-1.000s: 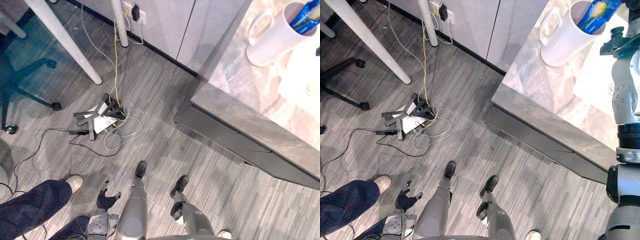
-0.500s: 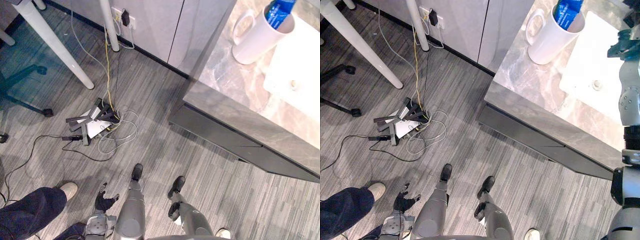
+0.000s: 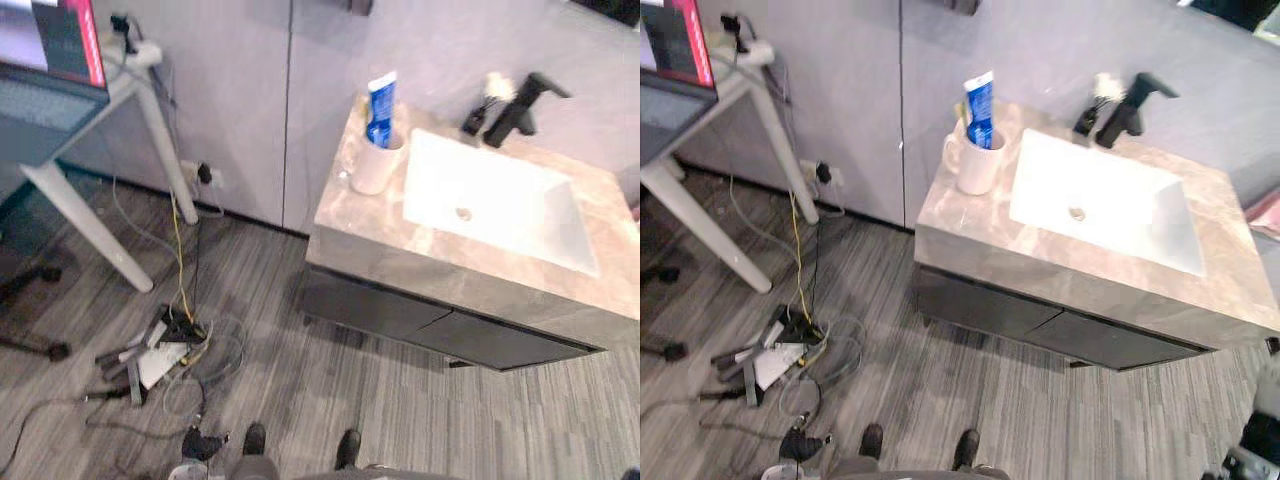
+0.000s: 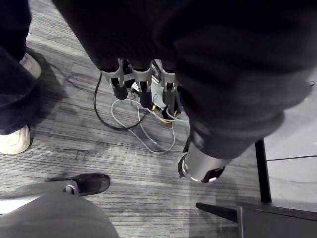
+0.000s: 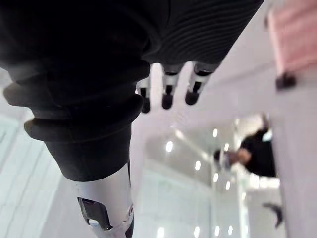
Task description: Organize washtable
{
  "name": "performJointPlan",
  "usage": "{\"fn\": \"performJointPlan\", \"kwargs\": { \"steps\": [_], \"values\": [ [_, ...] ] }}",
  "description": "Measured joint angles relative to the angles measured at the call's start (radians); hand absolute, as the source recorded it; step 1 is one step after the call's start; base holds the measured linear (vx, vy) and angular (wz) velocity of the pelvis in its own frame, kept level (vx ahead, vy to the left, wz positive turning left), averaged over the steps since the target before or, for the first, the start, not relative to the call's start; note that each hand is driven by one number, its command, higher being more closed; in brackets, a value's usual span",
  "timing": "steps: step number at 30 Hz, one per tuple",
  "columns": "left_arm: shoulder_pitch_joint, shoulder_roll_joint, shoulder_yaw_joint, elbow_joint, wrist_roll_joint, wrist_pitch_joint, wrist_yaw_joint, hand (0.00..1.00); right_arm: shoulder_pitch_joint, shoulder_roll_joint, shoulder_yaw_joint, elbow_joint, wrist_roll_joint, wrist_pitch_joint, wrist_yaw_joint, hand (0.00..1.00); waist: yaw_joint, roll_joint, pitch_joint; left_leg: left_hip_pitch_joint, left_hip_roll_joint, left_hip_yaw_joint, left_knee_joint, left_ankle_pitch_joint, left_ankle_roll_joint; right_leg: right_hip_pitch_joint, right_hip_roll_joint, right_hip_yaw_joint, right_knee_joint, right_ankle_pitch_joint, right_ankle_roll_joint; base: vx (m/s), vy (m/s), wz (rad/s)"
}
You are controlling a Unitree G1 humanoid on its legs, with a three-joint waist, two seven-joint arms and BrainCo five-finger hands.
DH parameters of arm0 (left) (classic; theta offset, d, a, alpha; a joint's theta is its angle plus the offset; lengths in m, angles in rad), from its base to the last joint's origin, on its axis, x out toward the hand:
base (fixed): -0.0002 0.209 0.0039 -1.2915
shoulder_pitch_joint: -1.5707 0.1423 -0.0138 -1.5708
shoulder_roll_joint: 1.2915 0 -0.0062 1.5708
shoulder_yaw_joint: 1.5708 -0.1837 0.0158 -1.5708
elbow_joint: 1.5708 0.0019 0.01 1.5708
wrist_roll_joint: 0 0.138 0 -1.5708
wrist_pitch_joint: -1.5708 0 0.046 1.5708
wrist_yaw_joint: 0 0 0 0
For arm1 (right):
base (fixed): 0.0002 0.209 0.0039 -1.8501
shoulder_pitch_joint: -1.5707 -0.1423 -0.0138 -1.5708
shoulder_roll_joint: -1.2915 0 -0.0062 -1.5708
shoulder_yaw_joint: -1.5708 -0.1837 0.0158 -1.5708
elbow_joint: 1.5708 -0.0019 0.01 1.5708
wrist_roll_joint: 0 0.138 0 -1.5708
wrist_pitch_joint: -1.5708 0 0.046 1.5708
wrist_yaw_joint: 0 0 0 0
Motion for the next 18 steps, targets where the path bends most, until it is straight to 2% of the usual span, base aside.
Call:
{"fn": "performJointPlan", "kwargs": {
  "steps": [1, 3, 6, 7, 8, 10, 12, 13, 15, 16, 18],
  "values": [
    [0.004, 0.0, 0.006, 0.019, 0.0, 0.003, 0.0, 0.0, 0.053, 0.067, 0.0, 0.014, -0.03, 0.004, -0.009, 0.0, -0.013, 0.011, -0.017, 0.009, 0.002, 0.0, -0.001, 0.001, -0.001, 0.008, 0.003, 0.006, -0.002, -0.001, 0.0, 0.02, -0.007, -0.16],
    [-0.001, 0.0, 0.006, 0.032, 0.001, 0.008, 0.0, 0.0, 0.14, 0.18, 0.02, 0.042, -0.038, 0.021, -0.01, 0.0, -0.017, 0.022, -0.029, 0.021, 0.003, 0.004, -0.002, 0.001, -0.001, 0.015, 0.006, 0.013, -0.003, -0.001, 0.0, 0.03, -0.01, -0.1],
    [0.0, -0.012, 0.036, 0.038, 0.0, 0.012, 0.0, 0.0, 0.268, 0.392, 0.156, 0.11, -0.083, 0.07, -0.002, 0.0, -0.037, 0.035, -0.036, 0.032, 0.002, 0.002, -0.001, 0.001, -0.001, 0.028, 0.005, 0.012, -0.006, 0.003, 0.004, 0.02, -0.001, 0.02],
    [0.0, -0.016, 0.043, 0.039, 0.0, 0.013, 0.0, 0.0, 0.293, 0.427, 0.188, 0.133, -0.1, 0.082, 0.009, 0.0, -0.036, 0.037, -0.036, 0.038, 0.002, 0.002, -0.001, 0.001, -0.001, 0.033, 0.004, 0.012, -0.007, 0.004, 0.003, 0.04, 0.001, 0.03],
    [-0.001, -0.018, 0.047, 0.048, -0.004, 0.014, 0.001, 0.0, 0.347, 0.501, 0.265, 0.204, -0.14, 0.116, 0.038, 0.0, -0.035, 0.044, -0.032, 0.057, 0.004, 0.002, -0.001, 0.0, 0.0, 0.056, 0.003, 0.013, -0.013, 0.005, 0.001, 0.05, -0.001, 0.02],
    [-0.001, -0.02, 0.048, 0.06, -0.015, 0.014, 0.001, 0.0, 0.37, 0.553, 0.324, 0.328, -0.166, 0.143, 0.063, 0.0, -0.034, 0.055, -0.031, 0.07, 0.002, 0.004, -0.002, -0.005, 0.006, 0.071, 0.0, 0.013, -0.018, 0.005, 0.003, 0.05, 0.005, 0.01],
    [-0.006, -0.024, 0.049, 0.071, -0.033, 0.014, 0.001, 0.0, 0.349, 0.591, 0.364, 0.632, -0.244, 0.191, 0.088, 0.0, -0.029, 0.067, -0.029, 0.078, -0.005, 0.005, -0.005, -0.01, 0.013, 0.082, -0.009, 0.011, -0.019, 0.003, 0.006, 0.03, 0.032, 0.07],
    [-0.006, -0.026, 0.049, 0.072, -0.038, 0.013, 0.002, 0.0, 0.339, 0.594, 0.367, 0.7, -0.269, 0.202, 0.091, 0.0, -0.026, 0.069, -0.03, 0.081, -0.006, 0.004, -0.008, -0.01, 0.013, 0.083, -0.01, 0.011, -0.019, 0.002, 0.007, 0.03, 0.035, 0.06],
    [-0.009, -0.032, 0.049, 0.069, -0.052, 0.01, 0.009, 0.0, 0.322, 0.605, 0.366, 0.859, -0.333, 0.224, 0.093, 0.0, -0.006, 0.075, -0.027, 0.086, -0.011, -0.002, -0.018, -0.01, 0.014, 0.085, -0.014, 0.008, -0.019, 0.001, 0.009, 0.02, 0.009, 0.04],
    [-0.008, -0.035, 0.048, 0.063, -0.052, 0.009, 0.012, 1.0, 0.315, 0.611, 0.366, 0.931, -0.354, 0.226, 0.092, 0.0, -0.006, 0.077, -0.026, 0.087, -0.014, -0.011, -0.019, -0.01, 0.014, 0.091, -0.014, -0.002, -0.019, -0.001, 0.012, 0.04, 0.005, 0.3],
    [-0.01, -0.041, 0.042, 0.03, -0.051, 0.006, 0.031, 1.0, 0.312, 0.609, 0.349, 1.015, -0.429, 0.233, 0.089, 0.0, -0.008, 0.085, -0.022, 0.096, -0.024, -0.039, -0.025, -0.007, 0.018, 0.117, -0.024, -0.038, -0.019, -0.009, 0.024, 0.06, 0.016, 0.43]
  ]
}}
